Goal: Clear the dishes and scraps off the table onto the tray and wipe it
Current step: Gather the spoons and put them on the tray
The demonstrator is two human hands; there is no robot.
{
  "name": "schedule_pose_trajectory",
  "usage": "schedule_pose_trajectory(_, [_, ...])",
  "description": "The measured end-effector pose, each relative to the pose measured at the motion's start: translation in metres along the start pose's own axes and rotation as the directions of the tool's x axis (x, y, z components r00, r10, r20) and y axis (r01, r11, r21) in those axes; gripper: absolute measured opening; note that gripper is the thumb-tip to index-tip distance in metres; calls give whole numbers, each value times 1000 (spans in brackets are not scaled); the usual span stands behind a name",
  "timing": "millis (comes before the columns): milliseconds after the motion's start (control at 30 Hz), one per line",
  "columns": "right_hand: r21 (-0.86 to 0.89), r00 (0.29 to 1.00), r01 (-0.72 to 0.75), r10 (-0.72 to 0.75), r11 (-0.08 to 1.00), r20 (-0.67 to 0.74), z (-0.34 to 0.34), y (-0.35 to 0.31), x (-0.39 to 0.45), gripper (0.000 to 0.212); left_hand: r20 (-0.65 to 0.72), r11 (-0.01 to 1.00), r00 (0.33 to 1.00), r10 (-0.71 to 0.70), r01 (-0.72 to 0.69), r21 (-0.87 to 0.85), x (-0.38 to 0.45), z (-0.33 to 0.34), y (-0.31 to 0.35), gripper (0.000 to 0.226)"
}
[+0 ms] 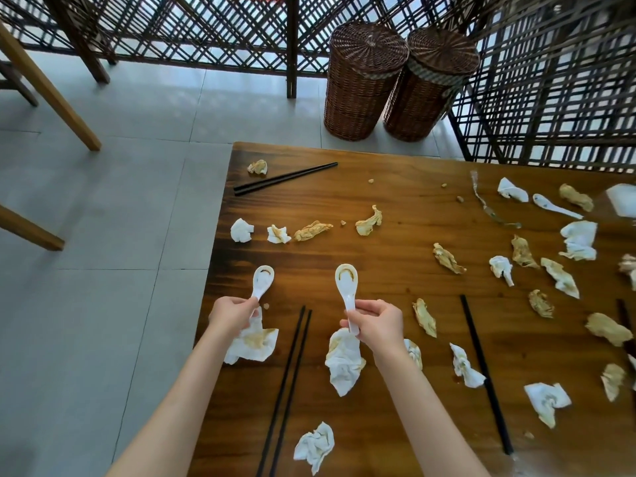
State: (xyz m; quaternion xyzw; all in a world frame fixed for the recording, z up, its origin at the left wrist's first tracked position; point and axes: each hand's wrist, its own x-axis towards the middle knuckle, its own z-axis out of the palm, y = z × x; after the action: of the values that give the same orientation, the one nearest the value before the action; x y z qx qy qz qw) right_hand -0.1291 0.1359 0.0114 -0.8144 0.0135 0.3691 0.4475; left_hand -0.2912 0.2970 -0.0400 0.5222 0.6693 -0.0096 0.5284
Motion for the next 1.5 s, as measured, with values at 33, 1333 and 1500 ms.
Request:
schedule_pose_trajectory(33, [10,1000,-1,1,1000,-16,-4,-1,-3,20,11,1000,1000,15,-15,8,-5,2,2,18])
schedule_pose_trajectory(1333, [184,969,-1,47,983,-244,-484,112,50,25,214,958,937,277,-253,-135,-291,412,114,17])
schedule_pose_trajectory(1500, [135,977,13,16,991,-211,-505,82,102,20,163,949,941,296,-270,-161,-279,441,148,15])
